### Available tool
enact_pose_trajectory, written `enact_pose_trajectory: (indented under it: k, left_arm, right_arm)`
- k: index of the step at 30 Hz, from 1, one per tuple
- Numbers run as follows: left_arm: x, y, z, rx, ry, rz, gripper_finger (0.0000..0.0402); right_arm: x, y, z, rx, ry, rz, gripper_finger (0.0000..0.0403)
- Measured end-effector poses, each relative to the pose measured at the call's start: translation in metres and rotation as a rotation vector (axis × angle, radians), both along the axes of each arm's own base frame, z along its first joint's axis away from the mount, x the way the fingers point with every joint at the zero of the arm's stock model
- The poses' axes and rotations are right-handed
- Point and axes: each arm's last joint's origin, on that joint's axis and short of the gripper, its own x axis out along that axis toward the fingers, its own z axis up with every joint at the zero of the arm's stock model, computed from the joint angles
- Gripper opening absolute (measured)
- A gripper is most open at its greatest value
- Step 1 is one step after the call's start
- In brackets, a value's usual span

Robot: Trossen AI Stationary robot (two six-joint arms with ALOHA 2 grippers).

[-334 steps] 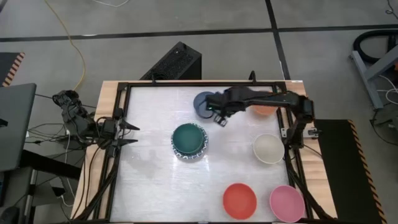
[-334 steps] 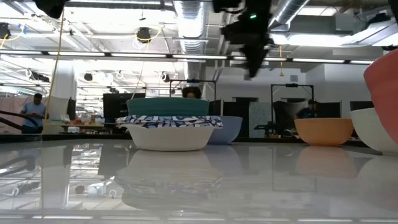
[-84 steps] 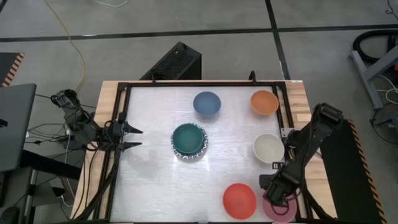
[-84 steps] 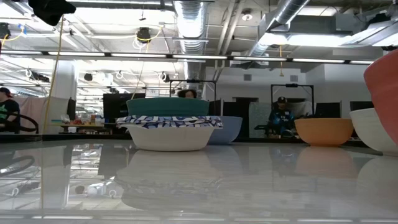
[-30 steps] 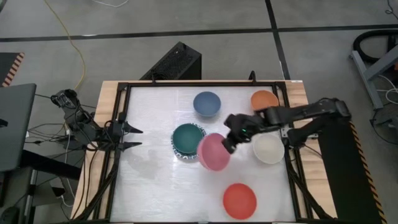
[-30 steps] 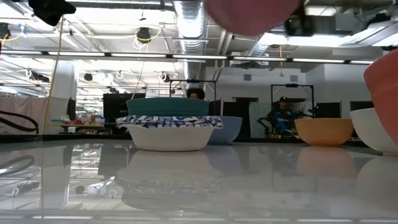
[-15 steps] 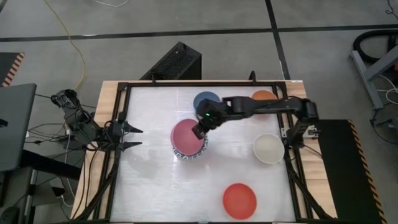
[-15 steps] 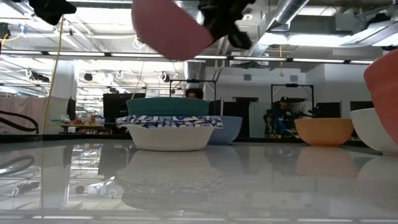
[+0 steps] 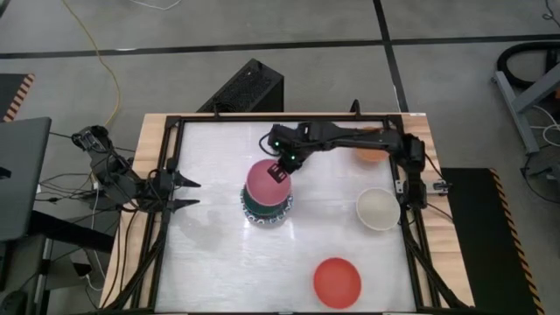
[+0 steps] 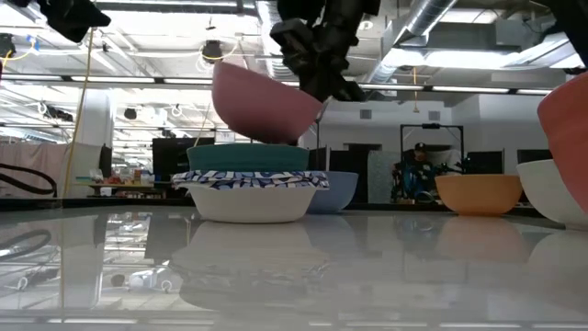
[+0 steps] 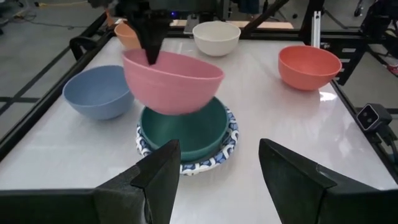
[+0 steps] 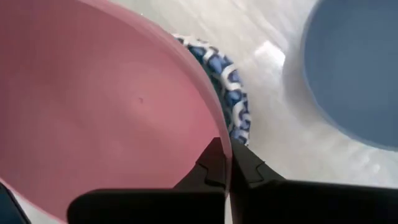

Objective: Nest bowls inside each other
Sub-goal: Stack the pink bowl on top of the green bowl

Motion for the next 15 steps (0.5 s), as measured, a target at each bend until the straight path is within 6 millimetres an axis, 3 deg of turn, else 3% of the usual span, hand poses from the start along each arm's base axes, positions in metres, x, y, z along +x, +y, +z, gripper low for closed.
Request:
enact_pose_trajectory:
  k: [7,15]
  left_arm:
    - [0.000,0.000,-0.001,0.004,0.012,0.003,0.0208]
    - [0.000,0.000,-0.001,0.002,0.011,0.005,0.0208]
  right_arm:
    - [0.003,-0.008,0.003,0.002,-0.059,0.030,0.0008]
    - [0.007,-0.007,-0.010,0.030,-0.009,0.057,0.0008]
